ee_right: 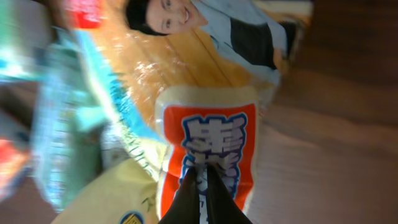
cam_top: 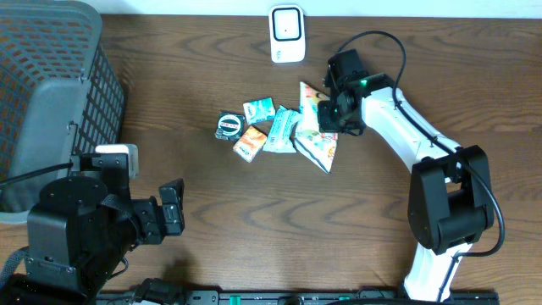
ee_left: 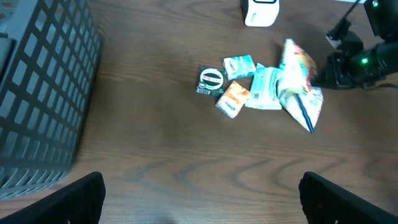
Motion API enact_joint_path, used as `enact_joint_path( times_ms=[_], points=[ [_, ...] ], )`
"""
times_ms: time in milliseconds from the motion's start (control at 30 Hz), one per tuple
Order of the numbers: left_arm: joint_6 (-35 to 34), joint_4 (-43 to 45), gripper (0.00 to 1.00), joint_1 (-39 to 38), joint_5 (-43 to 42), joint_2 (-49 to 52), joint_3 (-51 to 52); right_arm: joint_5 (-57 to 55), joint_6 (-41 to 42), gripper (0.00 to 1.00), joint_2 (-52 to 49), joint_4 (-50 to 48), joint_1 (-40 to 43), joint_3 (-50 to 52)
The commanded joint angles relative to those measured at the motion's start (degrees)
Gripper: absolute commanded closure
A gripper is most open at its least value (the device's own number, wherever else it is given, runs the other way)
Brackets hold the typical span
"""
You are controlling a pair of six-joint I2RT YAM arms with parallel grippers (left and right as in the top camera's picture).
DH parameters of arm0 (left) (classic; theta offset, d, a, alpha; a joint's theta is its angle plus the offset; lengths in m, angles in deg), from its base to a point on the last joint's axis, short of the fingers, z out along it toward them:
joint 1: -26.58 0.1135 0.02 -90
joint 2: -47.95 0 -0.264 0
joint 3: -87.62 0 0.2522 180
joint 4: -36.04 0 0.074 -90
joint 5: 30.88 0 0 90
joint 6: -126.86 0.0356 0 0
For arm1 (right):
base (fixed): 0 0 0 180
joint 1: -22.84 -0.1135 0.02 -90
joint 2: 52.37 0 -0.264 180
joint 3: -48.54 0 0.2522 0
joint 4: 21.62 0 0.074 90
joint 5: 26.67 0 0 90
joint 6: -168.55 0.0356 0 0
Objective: Scan the item barcode
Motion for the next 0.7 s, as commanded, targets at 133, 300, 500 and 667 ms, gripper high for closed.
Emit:
enact_joint_path(
  times_ms=[133,300,500,667],
  points=[
    [-0.72,-0.09,0.02,0.20,0.09,0.13,-0.52,-18.45,4.74,0.99,2.32,10.45,4.96,-0.28],
    [-0.72,-0.09,0.02,0.20,0.09,0.13,-0.52,-15.78,4.44,0.99,8.81,12.74,8.87,-0.33],
    [-0.72,-0.09,0.02,0.20,0.09,0.13,-0.52,9.84,-1.16,0.99,16.26,5.38,8.70,-0.33],
    [-0.72,-0.09,0.02,0.20,0.11,0.13,-0.52,8.50,-1.03,0.99,13.60,2.64,5.49,0.28]
  ],
)
